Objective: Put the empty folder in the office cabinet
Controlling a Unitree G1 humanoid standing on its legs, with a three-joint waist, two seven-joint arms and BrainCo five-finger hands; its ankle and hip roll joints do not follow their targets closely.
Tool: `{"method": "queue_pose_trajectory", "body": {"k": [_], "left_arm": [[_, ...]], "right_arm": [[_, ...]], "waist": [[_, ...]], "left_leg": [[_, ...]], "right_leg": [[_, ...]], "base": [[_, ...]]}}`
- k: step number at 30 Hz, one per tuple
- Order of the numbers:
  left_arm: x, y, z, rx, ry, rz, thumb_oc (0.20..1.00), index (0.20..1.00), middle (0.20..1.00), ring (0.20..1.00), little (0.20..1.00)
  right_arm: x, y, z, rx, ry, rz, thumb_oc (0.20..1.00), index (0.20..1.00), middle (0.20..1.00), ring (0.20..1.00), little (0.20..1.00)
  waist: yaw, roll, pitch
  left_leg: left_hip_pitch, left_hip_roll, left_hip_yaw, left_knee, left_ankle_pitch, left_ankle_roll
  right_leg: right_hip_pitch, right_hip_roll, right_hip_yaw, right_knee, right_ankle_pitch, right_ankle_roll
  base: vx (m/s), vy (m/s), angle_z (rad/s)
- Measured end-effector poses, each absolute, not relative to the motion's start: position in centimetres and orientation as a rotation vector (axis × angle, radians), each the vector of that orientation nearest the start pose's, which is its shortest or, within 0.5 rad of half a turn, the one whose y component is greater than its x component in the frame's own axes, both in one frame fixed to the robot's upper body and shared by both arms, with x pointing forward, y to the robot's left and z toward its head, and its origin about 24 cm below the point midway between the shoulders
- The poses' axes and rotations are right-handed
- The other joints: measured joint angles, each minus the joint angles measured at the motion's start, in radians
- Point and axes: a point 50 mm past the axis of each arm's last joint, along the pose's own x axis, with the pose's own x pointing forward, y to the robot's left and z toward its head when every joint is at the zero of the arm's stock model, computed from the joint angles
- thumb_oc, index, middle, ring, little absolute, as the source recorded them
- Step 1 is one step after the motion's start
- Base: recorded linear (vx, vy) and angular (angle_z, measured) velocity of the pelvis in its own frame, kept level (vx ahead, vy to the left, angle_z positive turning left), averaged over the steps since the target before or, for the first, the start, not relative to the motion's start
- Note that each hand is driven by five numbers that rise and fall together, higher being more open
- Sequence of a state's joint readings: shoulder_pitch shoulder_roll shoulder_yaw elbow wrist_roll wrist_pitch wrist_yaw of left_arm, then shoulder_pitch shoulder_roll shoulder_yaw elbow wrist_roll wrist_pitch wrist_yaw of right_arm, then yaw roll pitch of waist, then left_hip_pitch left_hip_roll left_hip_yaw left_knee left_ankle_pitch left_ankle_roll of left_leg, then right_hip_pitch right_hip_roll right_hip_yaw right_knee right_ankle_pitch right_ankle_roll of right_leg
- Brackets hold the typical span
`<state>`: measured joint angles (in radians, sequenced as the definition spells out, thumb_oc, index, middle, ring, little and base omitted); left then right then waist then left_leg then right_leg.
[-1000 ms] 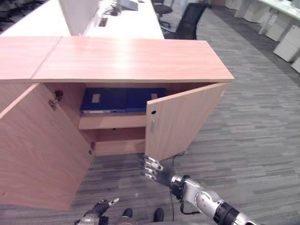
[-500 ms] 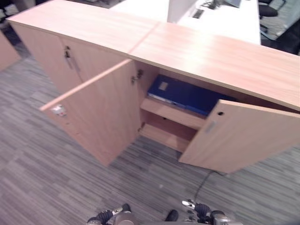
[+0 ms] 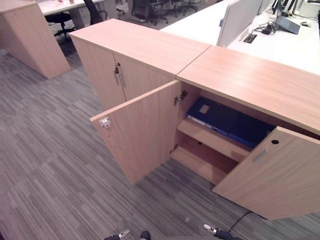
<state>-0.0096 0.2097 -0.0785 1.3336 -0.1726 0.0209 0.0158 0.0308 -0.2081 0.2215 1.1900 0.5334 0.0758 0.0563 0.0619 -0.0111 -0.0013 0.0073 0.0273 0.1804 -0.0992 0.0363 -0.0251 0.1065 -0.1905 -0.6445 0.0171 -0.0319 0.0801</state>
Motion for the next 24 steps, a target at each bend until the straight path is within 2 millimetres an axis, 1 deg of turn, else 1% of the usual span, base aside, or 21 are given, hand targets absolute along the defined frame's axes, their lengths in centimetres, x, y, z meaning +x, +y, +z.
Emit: {"method": "queue_pose_trajectory", "body": {"k": [2, 4, 5, 6, 7, 8, 9, 10, 11, 12, 13, 14, 15, 16, 17, 18, 19, 21, 22, 23, 24], "left_arm": [[7.4, 23.7, -16.6, 0.120, 1.305, 0.225, 1.000, 1.000, 1.000, 1.000, 1.000], [8.2, 24.8, -16.1, 0.154, 1.276, 0.250, 1.000, 1.000, 1.000, 1.000, 1.000], [8.0, 26.5, -15.7, 0.180, 1.264, 0.280, 1.000, 1.000, 1.000, 1.000, 1.000], [8.7, 28.9, -14.7, 0.228, 1.250, 0.314, 1.000, 1.000, 1.000, 1.000, 1.000], [8.9, 33.3, -12.7, 0.343, 1.246, 0.408, 1.000, 1.000, 1.000, 1.000, 1.000], [9.4, 36.7, -10.5, 0.448, 1.199, 0.491, 1.000, 1.000, 1.000, 1.000, 1.000], [10.6, 39.1, -8.4, 0.508, 1.131, 0.545, 1.000, 1.000, 1.000, 1.000, 1.000], [11.9, 40.8, -6.6, 0.524, 1.086, 0.589, 1.000, 1.000, 1.000, 1.000, 1.000], [13.8, 44.3, -2.2, 0.626, 0.993, 0.667, 1.000, 1.000, 1.000, 1.000, 1.000], [14.8, 45.3, -0.3, 0.657, 0.944, 0.696, 1.000, 1.000, 1.000, 1.000, 1.000], [16.3, 45.9, 1.4, 0.679, 0.891, 0.710, 1.000, 1.000, 1.000, 1.000, 1.000], [17.1, 46.2, 2.4, 0.693, 0.852, 0.722, 1.000, 1.000, 1.000, 1.000, 1.000], [17.9, 45.7, 2.4, 0.692, 0.825, 0.699, 1.000, 1.000, 1.000, 1.000, 1.000], [18.9, 44.7, 1.8, 0.672, 0.790, 0.676, 1.000, 1.000, 1.000, 1.000, 1.000], [19.0, 43.7, 0.5, 0.641, 0.813, 0.642, 1.000, 1.000, 1.000, 1.000, 1.000], [18.5, 44.0, 0.5, 0.639, 0.840, 0.659, 1.000, 1.000, 1.000, 1.000, 1.000], [18.4, 44.6, 1.1, 0.645, 0.841, 0.675, 1.000, 1.000, 1.000, 1.000, 1.000], [18.8, 46.2, 3.8, 0.690, 0.800, 0.717, 1.000, 1.000, 1.000, 1.000, 1.000], [19.3, 46.3, 4.4, 0.697, 0.782, 0.720, 1.000, 1.000, 1.000, 1.000, 1.000], [25.3, 43.8, 7.1, 0.715, 0.699, 0.646, 1.000, 1.000, 1.000, 1.000, 1.000], [29.2, 41.7, 10.2, 0.880, 0.587, 0.524, 1.000, 1.000, 1.000, 1.000, 1.000]], "right_arm": [[7.5, -21.2, -16.8, 0.249, 1.262, -0.270, 1.000, 1.000, 1.000, 1.000, 1.000], [7.4, -21.3, -16.8, 0.252, 1.263, -0.282, 1.000, 1.000, 1.000, 1.000, 1.000], [7.4, -21.6, -16.8, 0.270, 1.264, -0.306, 1.000, 1.000, 1.000, 1.000, 1.000], [6.9, -22.0, -16.8, 0.293, 1.261, -0.337, 1.000, 1.000, 1.000, 1.000, 1.000], [7.2, -22.4, -16.7, 0.291, 1.231, -0.360, 1.000, 1.000, 1.000, 1.000, 1.000], [7.6, -22.8, -16.5, 0.288, 1.201, -0.373, 1.000, 1.000, 1.000, 1.000, 1.000], [7.6, -23.2, -16.4, 0.287, 1.196, -0.389, 1.000, 1.000, 1.000, 1.000, 1.000], [7.3, -23.3, -16.4, 0.286, 1.205, -0.393, 1.000, 1.000, 1.000, 1.000, 1.000], [7.4, -23.7, -16.3, 0.284, 1.198, -0.413, 1.000, 1.000, 1.000, 1.000, 1.000], [7.2, -23.9, -16.3, 0.281, 1.201, -0.419, 1.000, 1.000, 1.000, 1.000, 1.000], [6.9, -24.0, -16.3, 0.279, 1.206, -0.422, 1.000, 1.000, 1.000, 1.000, 1.000], [6.8, -24.1, -16.3, 0.277, 1.209, -0.427, 1.000, 1.000, 1.000, 1.000, 1.000], [6.6, -24.1, -16.4, 0.282, 1.213, -0.427, 1.000, 1.000, 1.000, 1.000, 1.000], [6.1, -24.4, -16.4, 0.286, 1.225, -0.451, 1.000, 1.000, 1.000, 1.000, 1.000], [5.5, -24.5, -16.5, 0.285, 1.244, -0.460, 1.000, 1.000, 1.000, 1.000, 1.000], [4.8, -24.5, -16.5, 0.292, 1.255, -0.473, 1.000, 1.000, 1.000, 1.000, 1.000], [3.9, -24.7, -16.6, 0.295, 1.270, -0.489, 1.000, 1.000, 1.000, 1.000, 1.000], [3.6, -24.9, -16.5, 0.315, 1.265, -0.505, 1.000, 1.000, 1.000, 1.000, 1.000], [3.6, -25.0, -16.5, 0.315, 1.264, -0.507, 1.000, 1.000, 1.000, 1.000, 1.000], [2.8, -24.9, -16.6, 0.290, 1.299, -0.477, 1.000, 1.000, 1.000, 1.000, 1.000], [2.5, -24.5, -16.8, 0.330, 1.318, -0.493, 1.000, 1.000, 1.000, 1.000, 1.000]], "waist": [[0.001, 0.005, -0.001], [0.000, 0.007, 0.000], [0.003, 0.014, 0.003], [-0.013, 0.009, -0.001], [-0.024, 0.001, -0.002], [-0.022, 0.001, -0.001], [-0.030, 0.008, 0.001], [-0.026, 0.005, 0.002], [-0.025, 0.004, 0.008], [-0.029, 0.005, 0.009], [-0.025, 0.003, 0.010], [-0.027, 0.008, 0.015], [-0.031, 0.009, 0.017], [-0.030, 0.015, 0.019], [-0.035, 0.015, 0.021], [-0.044, -0.006, 0.019], [-0.046, -0.023, 0.015], [-0.053, -0.057, 0.013], [-0.053, -0.059, 0.012], [-0.008, -0.062, 0.012], [0.014, -0.074, 0.014]], "left_leg": [[0.001, -0.018, -0.008, 0.000, -0.006, 0.011], [0.002, -0.029, -0.021, 0.000, -0.007, 0.018], [0.004, -0.038, -0.027, 0.001, -0.006, 0.022], [0.011, -0.041, -0.020, 0.004, -0.009, 0.026], [0.016, -0.041, -0.012, 0.010, 0.000, 0.036], [0.016, -0.040, -0.005, 0.009, -0.001, 0.037], [0.019, -0.043, 0.003, 0.010, -0.001, 0.038], [0.023, -0.049, 0.011, 0.009, -0.001, 0.039], [0.029, -0.053, 0.026, 0.009, -0.001, 0.039], [0.032, -0.056, 0.031, 0.009, -0.006, 0.036], [0.032, -0.057, 0.031, 0.005, -0.010, 0.038], [0.033, -0.057, 0.031, 0.000, -0.010, 0.037], [0.031, -0.058, 0.035, 0.000, -0.010, 0.037], [0.027, -0.057, 0.033, 0.000, -0.009, 0.036], [0.026, -0.055, 0.034, 0.000, -0.008, 0.035], [0.028, -0.048, 0.037, 0.001, -0.006, 0.032], [0.031, -0.046, 0.047, 0.010, 0.005, 0.037], [0.033, -0.043, 0.060, 0.011, 0.005, 0.037], [0.034, -0.043, 0.060, 0.011, 0.005, 0.037], [0.026, -0.040, 0.070, 0.018, -0.003, 0.039], [0.009, -0.038, 0.059, 0.017, 0.006, 0.036]], "right_leg": [[-0.001, -0.025, -0.001, 0.019, -0.007, 0.010], [-0.005, -0.041, -0.002, 0.039, -0.011, 0.016], [-0.010, -0.057, 0.005, 0.065, -0.016, 0.023], [-0.018, -0.063, 0.010, 0.079, -0.020, 0.027], [-0.026, -0.067, 0.021, 0.093, -0.020, 0.027], [-0.042, -0.076, 0.039, 0.120, -0.022, 0.030], [-0.058, -0.086, 0.049, 0.142, -0.022, 0.034], [-0.059, -0.091, 0.068, 0.140, -0.021, 0.037], [-0.056, -0.095, 0.082, 0.136, -0.018, 0.049], [-0.054, -0.097, 0.085, 0.131, -0.018, 0.051], [-0.052, -0.100, 0.084, 0.130, -0.022, 0.060], [-0.052, -0.100, 0.085, 0.132, -0.021, 0.063], [-0.049, -0.098, 0.087, 0.121, -0.022, 0.067], [-0.043, -0.094, 0.087, 0.109, -0.018, 0.072], [-0.039, -0.087, 0.085, 0.095, -0.016, 0.071], [-0.034, -0.077, 0.084, 0.086, -0.012, 0.070], [-0.034, -0.072, 0.084, 0.075, -0.008, 0.064], [-0.037, -0.067, 0.090, 0.067, -0.006, 0.064], [-0.036, -0.067, 0.091, 0.066, -0.005, 0.064], [-0.057, -0.065, 0.113, 0.087, -0.013, 0.064], [-0.070, -0.073, 0.107, 0.100, -0.015, 0.064]], "base": [[-0.01, 0.151, 0.17], [0.00, 0.179, 0.15], [0.00, 0.220, 0.12], [0.00, 0.154, 0.00], [0.00, 0.130, -0.20], [0.00, 0.124, -0.28], [0.00, 0.146, -0.27], [0.00, 0.124, -0.30], [0.01, 0.085, -0.28], [0.02, 0.073, -0.22], [0.01, 0.025, -0.08], [0.01, 0.028, -0.08], [0.01, 0.022, -0.06], [0.02, 0.015, -0.03], [0.00, 0.000, 0.00], [0.01, 0.013, -0.03], [0.02, 0.015, -0.09], [0.03, 0.013, -0.12], [0.00, -0.002, -0.07], [0.00, -0.007, 0.09], [-0.01, -0.005, -0.10]]}}
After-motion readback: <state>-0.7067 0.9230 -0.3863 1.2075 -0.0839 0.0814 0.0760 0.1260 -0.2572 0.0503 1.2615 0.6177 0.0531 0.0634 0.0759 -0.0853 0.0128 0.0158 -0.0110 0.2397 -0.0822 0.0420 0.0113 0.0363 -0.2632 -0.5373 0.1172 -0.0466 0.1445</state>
